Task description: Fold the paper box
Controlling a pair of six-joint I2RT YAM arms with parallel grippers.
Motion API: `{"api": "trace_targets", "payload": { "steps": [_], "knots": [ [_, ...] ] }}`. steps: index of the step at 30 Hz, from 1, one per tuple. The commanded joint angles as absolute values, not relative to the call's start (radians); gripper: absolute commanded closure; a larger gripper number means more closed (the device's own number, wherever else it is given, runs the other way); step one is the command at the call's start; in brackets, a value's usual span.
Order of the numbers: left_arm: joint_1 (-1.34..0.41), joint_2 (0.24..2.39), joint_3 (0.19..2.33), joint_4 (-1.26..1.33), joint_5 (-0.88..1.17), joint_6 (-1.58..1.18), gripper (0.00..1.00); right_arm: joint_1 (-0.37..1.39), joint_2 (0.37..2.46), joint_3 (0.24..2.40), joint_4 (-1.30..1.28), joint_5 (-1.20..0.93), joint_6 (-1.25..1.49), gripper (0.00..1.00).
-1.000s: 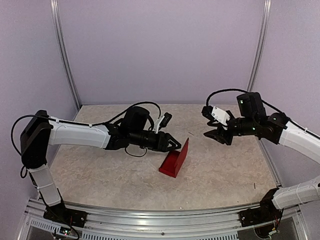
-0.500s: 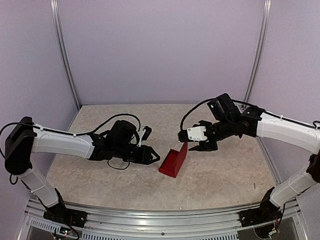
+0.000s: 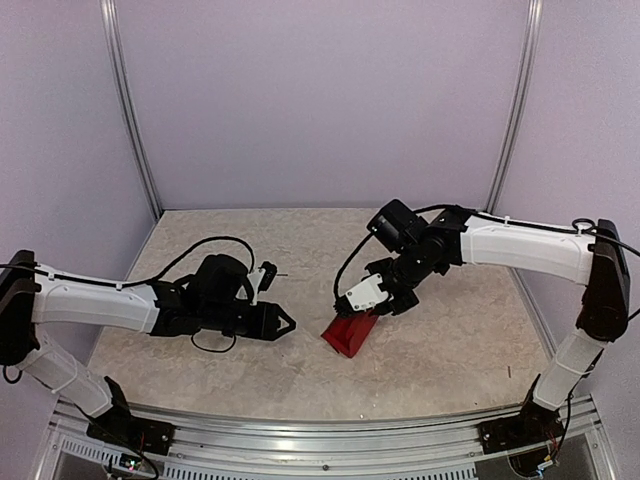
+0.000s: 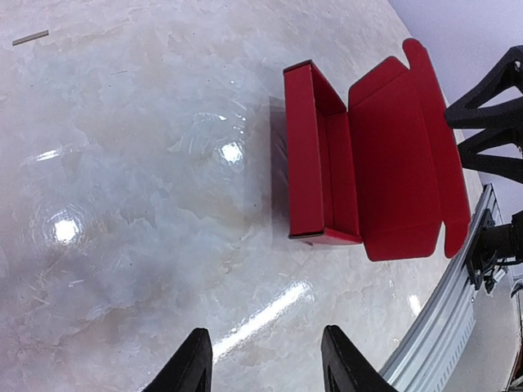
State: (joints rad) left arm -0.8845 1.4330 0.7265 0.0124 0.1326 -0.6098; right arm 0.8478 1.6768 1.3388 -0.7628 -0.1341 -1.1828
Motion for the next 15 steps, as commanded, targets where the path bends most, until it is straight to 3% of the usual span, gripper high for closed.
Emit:
{"api": "trace_targets", "payload": {
  "steps": [1, 4, 8, 15],
  "knots": [
    [-0.885, 1.414, 0.715, 0.003, 0.109, -0.622, 0.54, 0.875, 1.694, 1.368, -0.857, -0.087, -1.201, 0.72],
    [-0.884, 1.416, 0.717, 0.005, 0.112, -0.618, 0.54, 0.885, 1.689, 1.364, -0.869, -0.055, -1.205, 0.71],
    [-0.884, 1.422, 0.725, 0.007, 0.113, -0.612, 0.54, 0.901, 1.67, 1.339, -0.847, -0.017, -1.214, 0.59],
    [-0.888, 1.444, 0.733, 0.024, 0.126, -0.615, 0.55, 0.909, 1.69, 1.376, -0.812, -0.006, -1.212, 0.54]
  ]
}}
